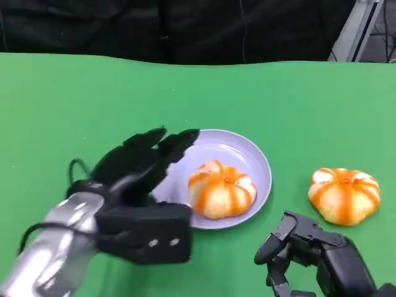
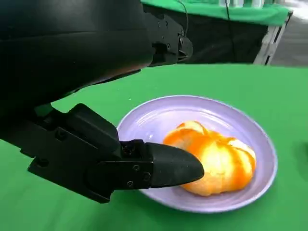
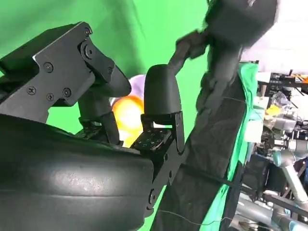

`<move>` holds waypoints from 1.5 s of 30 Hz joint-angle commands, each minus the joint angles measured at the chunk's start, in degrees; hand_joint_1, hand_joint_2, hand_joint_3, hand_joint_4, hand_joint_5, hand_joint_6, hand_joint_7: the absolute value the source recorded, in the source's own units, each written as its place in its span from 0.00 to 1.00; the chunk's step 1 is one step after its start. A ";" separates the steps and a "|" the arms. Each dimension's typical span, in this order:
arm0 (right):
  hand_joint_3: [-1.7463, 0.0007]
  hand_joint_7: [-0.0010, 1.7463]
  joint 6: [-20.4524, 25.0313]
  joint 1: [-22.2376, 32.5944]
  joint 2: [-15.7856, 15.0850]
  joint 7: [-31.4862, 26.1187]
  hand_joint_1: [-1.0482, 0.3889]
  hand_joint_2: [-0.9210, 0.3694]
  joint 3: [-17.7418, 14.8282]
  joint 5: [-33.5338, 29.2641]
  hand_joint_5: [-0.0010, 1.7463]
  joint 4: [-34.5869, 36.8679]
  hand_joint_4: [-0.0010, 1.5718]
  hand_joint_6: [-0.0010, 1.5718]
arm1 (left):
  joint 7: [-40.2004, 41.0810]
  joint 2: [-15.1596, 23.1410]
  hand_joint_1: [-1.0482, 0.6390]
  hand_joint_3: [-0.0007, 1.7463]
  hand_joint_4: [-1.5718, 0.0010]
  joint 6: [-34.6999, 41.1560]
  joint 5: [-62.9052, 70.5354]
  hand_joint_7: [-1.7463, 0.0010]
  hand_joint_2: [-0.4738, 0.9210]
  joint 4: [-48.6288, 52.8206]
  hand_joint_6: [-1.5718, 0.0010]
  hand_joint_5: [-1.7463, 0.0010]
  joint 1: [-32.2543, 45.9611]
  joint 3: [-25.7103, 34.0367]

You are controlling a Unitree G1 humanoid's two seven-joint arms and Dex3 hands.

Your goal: Grasp the bread from the table and place it into the plate.

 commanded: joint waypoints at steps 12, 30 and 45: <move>0.28 0.78 0.85 0.34 -0.33 0.05 0.75 0.37 -0.62 0.89 0.95 -0.54 0.45 0.46 | 14.98 -4.01 0.44 0.14 0.70 -27.71 -20.85 0.93 1.00 0.66 0.61 0.59 22.26 15.83; 0.26 0.78 -0.32 0.14 -1.95 1.22 0.76 0.38 -2.84 1.73 0.96 -0.30 0.45 0.47 | 4.41 -12.98 0.54 0.76 0.46 -25.51 -42.33 0.18 0.66 -3.22 0.48 0.02 30.73 18.58; 0.27 0.78 -2.11 0.55 -2.21 1.72 0.75 0.38 -3.15 1.99 0.94 0.45 0.46 0.47 | 2.43 -16.07 0.52 0.77 0.44 -27.30 -42.40 0.15 0.64 -0.70 0.47 0.03 30.35 19.70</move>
